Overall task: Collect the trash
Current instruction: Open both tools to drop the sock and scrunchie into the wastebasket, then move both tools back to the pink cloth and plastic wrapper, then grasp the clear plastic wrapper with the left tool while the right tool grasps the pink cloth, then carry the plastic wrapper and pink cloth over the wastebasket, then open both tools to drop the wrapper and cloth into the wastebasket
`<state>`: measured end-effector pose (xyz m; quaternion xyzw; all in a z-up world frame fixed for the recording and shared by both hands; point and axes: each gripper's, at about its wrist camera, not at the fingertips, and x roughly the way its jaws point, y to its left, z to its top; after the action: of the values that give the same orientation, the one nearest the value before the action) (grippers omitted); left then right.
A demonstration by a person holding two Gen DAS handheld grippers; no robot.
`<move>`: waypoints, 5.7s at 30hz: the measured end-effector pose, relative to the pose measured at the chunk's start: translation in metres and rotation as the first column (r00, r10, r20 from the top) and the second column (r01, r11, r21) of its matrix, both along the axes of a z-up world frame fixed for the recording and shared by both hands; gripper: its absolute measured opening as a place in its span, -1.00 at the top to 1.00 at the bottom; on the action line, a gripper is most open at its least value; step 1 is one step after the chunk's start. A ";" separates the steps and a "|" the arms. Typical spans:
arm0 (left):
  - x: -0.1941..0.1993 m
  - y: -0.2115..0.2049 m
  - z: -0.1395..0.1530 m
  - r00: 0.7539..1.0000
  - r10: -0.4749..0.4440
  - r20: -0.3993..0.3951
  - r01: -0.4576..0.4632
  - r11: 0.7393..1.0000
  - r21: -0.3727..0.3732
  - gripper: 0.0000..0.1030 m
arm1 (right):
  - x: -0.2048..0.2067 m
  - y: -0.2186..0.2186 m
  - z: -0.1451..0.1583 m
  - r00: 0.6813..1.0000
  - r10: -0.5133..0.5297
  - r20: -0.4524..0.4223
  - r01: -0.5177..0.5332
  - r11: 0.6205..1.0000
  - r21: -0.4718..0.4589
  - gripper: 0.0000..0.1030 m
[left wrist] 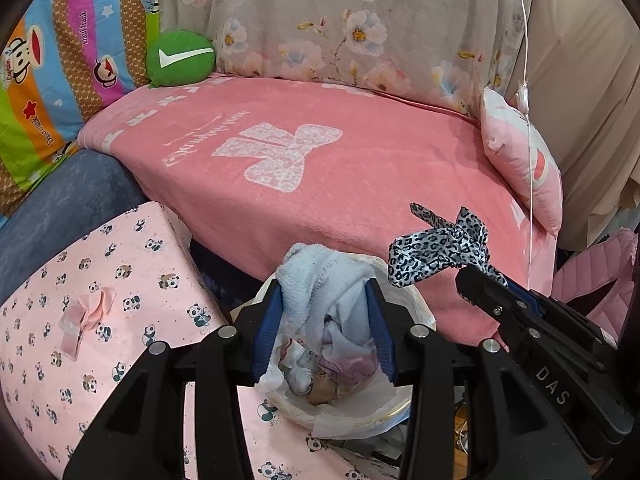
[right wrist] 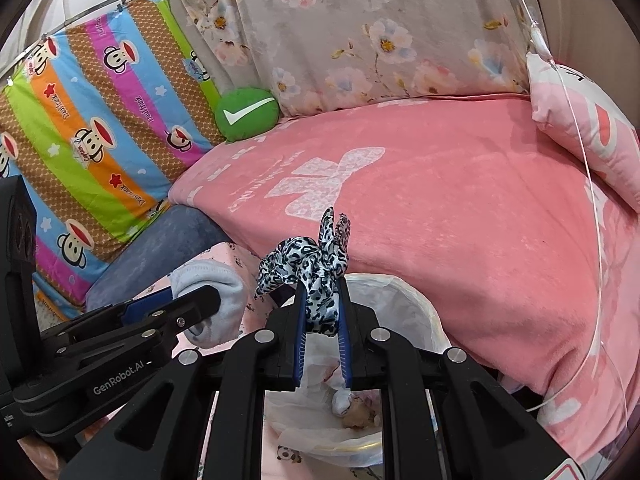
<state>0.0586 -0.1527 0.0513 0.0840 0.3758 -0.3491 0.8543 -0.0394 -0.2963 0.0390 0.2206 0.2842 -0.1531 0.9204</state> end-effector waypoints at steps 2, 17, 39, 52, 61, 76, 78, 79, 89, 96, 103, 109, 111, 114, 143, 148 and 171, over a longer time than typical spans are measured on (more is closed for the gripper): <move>0.000 -0.001 0.001 1.000 0.011 0.009 -0.011 1.000 -0.002 -0.08 | 0.000 -0.001 -0.001 1.000 -0.002 -0.001 0.002 1.000 0.001 0.67; 0.007 0.012 0.002 0.997 0.073 0.020 -0.073 0.997 -0.016 -0.37 | 0.002 0.000 0.000 1.000 -0.011 0.006 0.012 1.000 -0.017 0.46; 0.047 0.105 -0.019 0.968 0.247 -0.041 -0.249 0.968 -0.038 -0.45 | 0.046 0.063 -0.003 0.993 0.110 -0.033 -0.111 0.993 -0.042 0.32; 0.089 0.210 -0.064 0.895 0.432 -0.108 -0.433 0.901 0.014 -0.47 | 0.116 0.152 -0.028 0.960 0.254 -0.116 -0.259 0.965 -0.034 0.31; 0.134 0.267 -0.110 0.833 0.524 -0.176 -0.519 0.851 0.077 -0.58 | 0.187 0.217 -0.069 0.920 0.340 -0.193 -0.348 0.937 -0.011 0.15; 0.205 0.275 -0.161 0.823 0.507 -0.255 -0.499 0.861 0.100 -0.60 | 0.307 0.270 -0.132 0.874 0.394 -0.284 -0.415 0.910 -0.016 0.10; 0.208 0.275 -0.163 0.827 0.497 -0.263 -0.492 0.866 0.090 -0.51 | 0.318 0.272 -0.140 0.872 0.395 -0.290 -0.412 0.911 0.001 0.10; 0.209 0.275 -0.163 0.828 0.491 -0.270 -0.488 0.869 0.084 -0.43 | 0.323 0.275 -0.146 0.868 0.397 -0.298 -0.414 0.910 0.008 0.10; 0.207 0.278 -0.164 0.851 0.415 -0.321 -0.434 0.901 0.014 0.49 | 0.343 0.282 -0.171 0.821 0.445 -0.357 -0.455 0.888 0.061 0.79; 0.197 0.279 -0.147 0.855 0.415 -0.312 -0.436 0.900 0.002 0.74 | 0.328 0.284 -0.156 0.828 0.456 -0.325 -0.470 0.882 0.039 0.92; 0.181 0.273 -0.111 0.873 0.412 -0.260 -0.434 0.901 -0.029 0.74 | 0.299 0.278 -0.115 0.870 0.432 -0.238 -0.446 0.895 -0.003 0.92; 0.159 0.260 -0.071 0.899 0.390 -0.201 -0.410 0.910 -0.066 0.74 | 0.269 0.261 -0.063 0.900 0.409 -0.148 -0.419 0.907 -0.041 0.92; 0.151 0.254 -0.059 0.907 0.381 -0.179 -0.399 0.914 -0.075 0.74 | 0.255 0.252 -0.044 0.910 0.398 -0.115 -0.406 0.913 -0.050 0.92; 0.138 0.244 -0.043 0.920 0.362 -0.152 -0.378 0.922 -0.089 0.74 | 0.235 0.240 -0.021 0.922 0.381 -0.073 -0.386 0.920 -0.062 0.92; 0.020 0.078 0.005 0.997 0.077 -0.016 -0.078 0.995 -0.054 0.73 | 0.046 0.077 0.055 0.988 0.129 0.091 -0.124 0.991 -0.057 0.92; 0.008 0.056 0.002 0.999 0.043 -0.018 -0.044 0.998 -0.035 0.73 | 0.025 0.049 0.047 0.992 0.086 0.088 -0.083 0.996 -0.038 0.92; -0.002 0.014 -0.022 0.999 0.026 -0.019 -0.026 0.999 0.020 -0.20 | 0.004 0.000 0.012 0.999 0.031 0.031 -0.031 0.999 0.010 0.86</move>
<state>0.0568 -0.1392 0.0288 0.0843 0.3885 -0.3349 0.8543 -0.0354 -0.2958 0.0508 0.2234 0.2740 -0.1337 0.9258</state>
